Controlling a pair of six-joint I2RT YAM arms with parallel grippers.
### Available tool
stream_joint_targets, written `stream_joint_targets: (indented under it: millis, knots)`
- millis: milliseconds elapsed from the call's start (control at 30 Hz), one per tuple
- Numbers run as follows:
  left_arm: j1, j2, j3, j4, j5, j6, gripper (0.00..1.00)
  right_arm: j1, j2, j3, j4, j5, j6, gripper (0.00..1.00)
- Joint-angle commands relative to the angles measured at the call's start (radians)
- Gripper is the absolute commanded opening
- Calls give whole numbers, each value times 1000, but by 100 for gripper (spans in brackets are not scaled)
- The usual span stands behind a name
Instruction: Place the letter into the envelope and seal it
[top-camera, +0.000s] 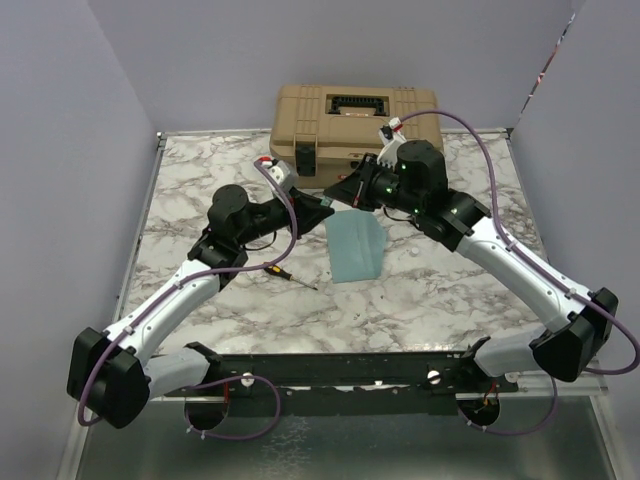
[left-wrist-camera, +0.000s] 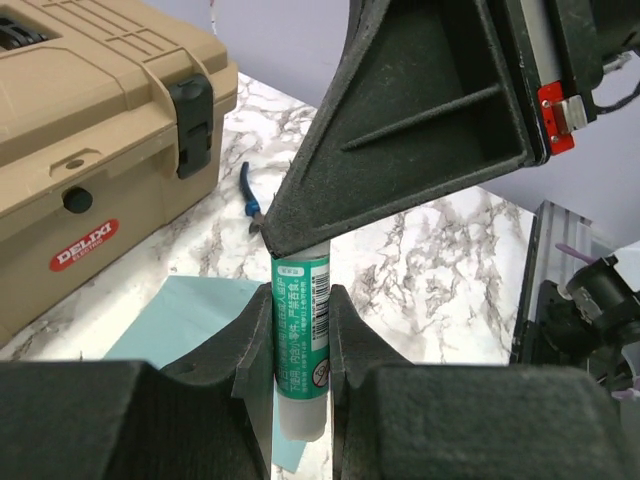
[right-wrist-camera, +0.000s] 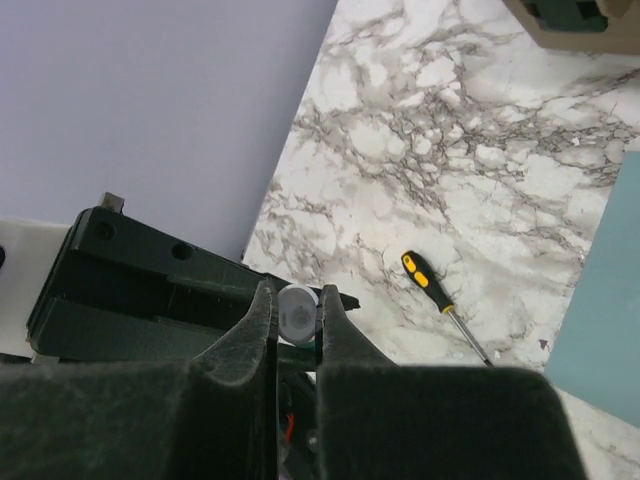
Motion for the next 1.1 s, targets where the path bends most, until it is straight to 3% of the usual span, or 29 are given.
stream_joint_targets:
  millis: [0,67,133,200,233,600,800,1067]
  knots:
    - [-13,18,56,14,49,18,0,-32,-31,-39,158,225,36,2]
    - [-13,21,54,15,83,12,0,-32,-44,-31,164,147,-27,25]
    - [-13,13,44,13,118,7,0,-32,-69,-25,127,78,-103,57]
    - [-13,-2,28,14,136,7,0,-34,-97,-24,58,36,-154,73]
    - [-13,-10,20,13,148,12,0,-34,-108,-24,28,17,-168,75]
    - [-13,5,41,-56,174,74,0,-34,-34,44,-125,-215,-177,69]
    - [-13,5,68,-86,169,88,0,-35,30,78,-125,-291,-172,48]
    - [-13,-3,87,-138,92,97,0,-35,35,91,-129,-372,-163,37]
